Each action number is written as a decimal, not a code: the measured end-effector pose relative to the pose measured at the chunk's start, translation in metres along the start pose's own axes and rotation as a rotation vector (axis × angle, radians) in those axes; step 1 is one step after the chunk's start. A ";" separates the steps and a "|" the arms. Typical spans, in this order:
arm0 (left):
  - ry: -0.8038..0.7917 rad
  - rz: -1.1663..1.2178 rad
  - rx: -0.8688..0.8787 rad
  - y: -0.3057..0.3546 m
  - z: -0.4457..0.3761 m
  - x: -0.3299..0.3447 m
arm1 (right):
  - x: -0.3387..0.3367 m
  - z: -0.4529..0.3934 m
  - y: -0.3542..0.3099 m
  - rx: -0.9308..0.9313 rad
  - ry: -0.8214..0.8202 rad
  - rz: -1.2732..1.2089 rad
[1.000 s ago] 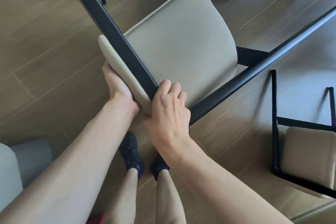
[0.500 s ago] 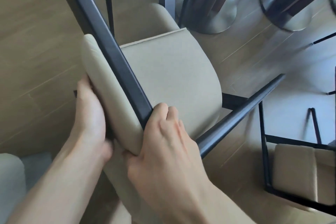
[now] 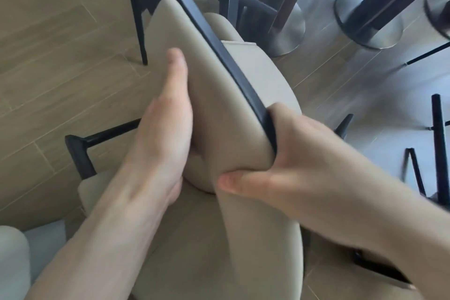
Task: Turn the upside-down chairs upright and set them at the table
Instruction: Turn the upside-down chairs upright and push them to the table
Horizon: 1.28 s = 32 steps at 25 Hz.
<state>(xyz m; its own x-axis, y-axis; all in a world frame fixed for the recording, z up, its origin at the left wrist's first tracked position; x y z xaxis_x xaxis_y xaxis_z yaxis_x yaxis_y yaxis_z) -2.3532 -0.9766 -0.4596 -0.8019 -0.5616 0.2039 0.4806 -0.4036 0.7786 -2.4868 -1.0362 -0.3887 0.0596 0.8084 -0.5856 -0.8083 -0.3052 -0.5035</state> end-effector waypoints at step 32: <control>-0.763 -1.144 0.028 -0.162 -0.006 0.132 | -0.256 -0.072 0.130 0.268 0.604 0.451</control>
<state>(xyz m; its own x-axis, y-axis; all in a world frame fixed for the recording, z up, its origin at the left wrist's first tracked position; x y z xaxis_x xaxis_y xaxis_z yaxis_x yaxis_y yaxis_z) -2.5351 -0.9892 -0.5624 -0.7406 0.6071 -0.2878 -0.5736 -0.3482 0.7415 -2.5648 -1.3190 -0.3496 -0.0612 0.2000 -0.9779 -0.9390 -0.3437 -0.0115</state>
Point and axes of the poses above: each hand's wrist, its own z-axis away from the middle knuckle, its own x-axis out of the palm, y = z × x, the point moved 9 cm from there along -z, towards the middle knuckle, and after that the axes turned 13 degrees about -y, right-handed, at the moved point
